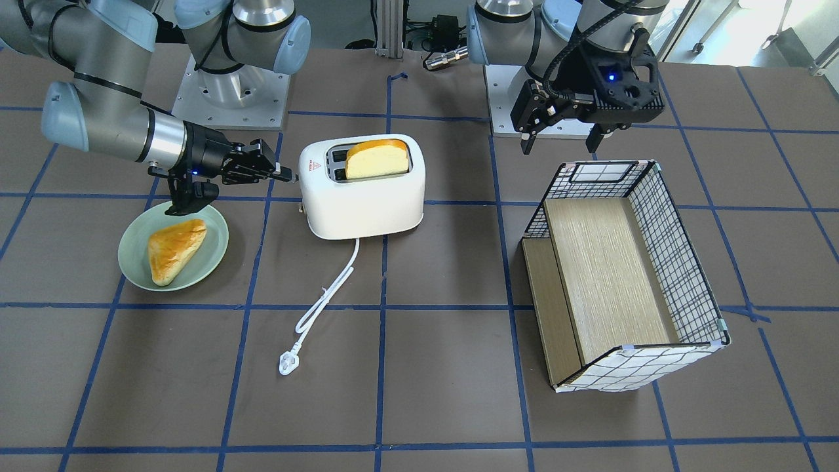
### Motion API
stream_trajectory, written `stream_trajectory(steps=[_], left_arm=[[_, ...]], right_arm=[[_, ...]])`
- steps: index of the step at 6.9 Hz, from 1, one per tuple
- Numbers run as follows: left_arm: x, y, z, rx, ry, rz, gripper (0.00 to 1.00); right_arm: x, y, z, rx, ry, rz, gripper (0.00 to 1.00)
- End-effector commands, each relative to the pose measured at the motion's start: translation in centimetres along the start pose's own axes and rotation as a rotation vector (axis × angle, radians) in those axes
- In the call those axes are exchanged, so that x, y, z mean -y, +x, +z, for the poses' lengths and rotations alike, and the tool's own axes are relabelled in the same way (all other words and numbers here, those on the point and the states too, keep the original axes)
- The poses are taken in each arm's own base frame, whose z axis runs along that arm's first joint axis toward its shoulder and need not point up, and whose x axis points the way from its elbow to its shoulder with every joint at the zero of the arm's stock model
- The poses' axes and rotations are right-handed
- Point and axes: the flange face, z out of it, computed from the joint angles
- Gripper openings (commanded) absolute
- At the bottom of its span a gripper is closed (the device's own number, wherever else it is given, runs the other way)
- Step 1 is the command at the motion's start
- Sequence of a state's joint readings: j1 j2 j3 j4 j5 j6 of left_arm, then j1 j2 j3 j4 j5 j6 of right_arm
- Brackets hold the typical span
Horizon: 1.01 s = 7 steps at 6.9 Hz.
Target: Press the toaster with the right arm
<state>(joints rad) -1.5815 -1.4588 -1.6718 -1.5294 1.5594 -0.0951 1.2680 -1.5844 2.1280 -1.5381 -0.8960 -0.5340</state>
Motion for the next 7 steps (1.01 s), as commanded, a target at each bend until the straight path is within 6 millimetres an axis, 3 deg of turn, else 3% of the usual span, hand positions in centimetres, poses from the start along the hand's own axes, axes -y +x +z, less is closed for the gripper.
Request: stream_trajectory(steps=[1,5,7], left_arm=[[0.0,0.0,0.0,0.001,0.000,0.000,1.00],[0.0,0.0,0.0,-0.001,0.000,0.000,1.00],[0.0,0.0,-0.1,0.001,0.001,0.000,1.00]], right_arm=[[0.1,0.5,0.5,0.004,-0.011,0.000,0.00],[0.3,1.6,1.3,-0.010,-0.014,-0.009,0.00],[0.4,2.8,2.6,-0.022,0.004,-0.026,0.00]])
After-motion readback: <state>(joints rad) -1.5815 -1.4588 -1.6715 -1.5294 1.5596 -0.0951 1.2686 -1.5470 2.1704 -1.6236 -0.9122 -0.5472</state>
